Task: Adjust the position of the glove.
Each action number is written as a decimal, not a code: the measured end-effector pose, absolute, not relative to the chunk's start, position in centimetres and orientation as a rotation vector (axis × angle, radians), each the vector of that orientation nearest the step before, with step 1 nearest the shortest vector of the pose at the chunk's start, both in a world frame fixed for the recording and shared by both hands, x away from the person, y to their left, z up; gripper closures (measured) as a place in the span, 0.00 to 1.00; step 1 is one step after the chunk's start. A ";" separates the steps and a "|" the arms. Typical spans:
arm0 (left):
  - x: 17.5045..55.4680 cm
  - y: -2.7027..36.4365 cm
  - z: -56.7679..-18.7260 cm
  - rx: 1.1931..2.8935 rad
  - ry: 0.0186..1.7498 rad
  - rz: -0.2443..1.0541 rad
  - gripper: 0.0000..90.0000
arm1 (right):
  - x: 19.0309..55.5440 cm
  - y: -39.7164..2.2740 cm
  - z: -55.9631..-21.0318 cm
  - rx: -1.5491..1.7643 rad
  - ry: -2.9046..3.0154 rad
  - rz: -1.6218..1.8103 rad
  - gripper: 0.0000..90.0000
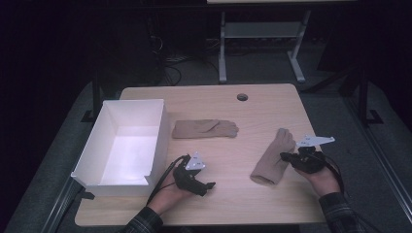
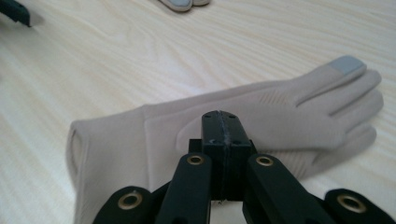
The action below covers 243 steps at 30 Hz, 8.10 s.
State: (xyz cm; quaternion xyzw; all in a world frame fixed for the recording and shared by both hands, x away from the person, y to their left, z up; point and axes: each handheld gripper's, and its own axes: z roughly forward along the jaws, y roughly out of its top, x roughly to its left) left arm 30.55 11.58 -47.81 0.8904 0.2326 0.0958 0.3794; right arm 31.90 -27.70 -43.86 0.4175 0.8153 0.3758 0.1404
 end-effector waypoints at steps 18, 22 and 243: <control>30.6 11.6 -47.8 2.279 0.595 0.242 0.14 | 37.2 -26.8 -45.1 1.298 2.310 1.063 1.00; 30.6 11.5 -47.8 2.276 0.596 0.243 0.14 | 38.1 -26.1 -45.8 1.306 2.326 1.019 1.00; 39.5 4.5 -46.4 2.262 0.758 0.148 0.98 | 35.0 -32.5 -48.3 1.341 2.200 0.978 0.21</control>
